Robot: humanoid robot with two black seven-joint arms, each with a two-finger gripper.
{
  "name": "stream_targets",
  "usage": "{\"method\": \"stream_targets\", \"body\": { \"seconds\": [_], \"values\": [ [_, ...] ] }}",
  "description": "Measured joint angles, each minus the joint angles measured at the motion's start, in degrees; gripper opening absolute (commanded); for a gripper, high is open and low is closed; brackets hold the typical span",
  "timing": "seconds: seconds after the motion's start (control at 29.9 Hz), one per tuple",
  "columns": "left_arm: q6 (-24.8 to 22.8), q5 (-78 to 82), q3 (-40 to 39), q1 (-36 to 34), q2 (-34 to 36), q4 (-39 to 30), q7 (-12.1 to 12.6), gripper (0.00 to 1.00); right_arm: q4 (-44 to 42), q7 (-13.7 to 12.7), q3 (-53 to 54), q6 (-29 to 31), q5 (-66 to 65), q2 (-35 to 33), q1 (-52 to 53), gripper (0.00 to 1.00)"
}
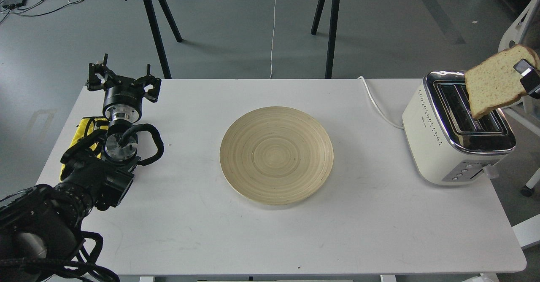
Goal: Put bread in toaster with right arm
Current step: 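Carry the bread over the toaster slot with the right gripper, then lower the bread into the toaster slot and open the right gripper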
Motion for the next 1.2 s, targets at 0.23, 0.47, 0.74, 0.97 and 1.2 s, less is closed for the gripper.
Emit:
{"method": "stream_targets", "body": {
  "seconds": [0.23, 0.47, 0.74, 0.97, 1.2],
  "values": [
    [0.0, 0.0, 0.0, 0.0, 0.0, 0.0, 0.0, 1.0, 0.03, 0.0, -0.06, -0.01, -0.12, 1.22, -1.07, 0.21],
    [0.0, 0.0, 0.0, 0.0, 0.0, 0.0, 0.0, 1.0, -0.07, 0.0, -0.06, -0.01, -0.13, 2.33, -1.71, 0.21],
    [0.0, 0.0, 0.0, 0.0, 0.0, 0.0, 0.0, 1.0, -0.22, 0.0, -0.06, -0.01, -0.2, 2.53, -2.52, 0.21],
    [0.0, 0.0, 0.0, 0.0, 0.0, 0.0, 0.0, 1.0, -0.6, 0.0, -0.12, -0.01, -0.22, 2.72, -3.12, 0.22],
    [0.0, 0.0, 0.0, 0.0, 0.0, 0.0, 0.0, 1.0, -3.48, 0.0, -0.09, -0.01, -0.2, 4.71, -3.4, 0.24]
  ]
}}
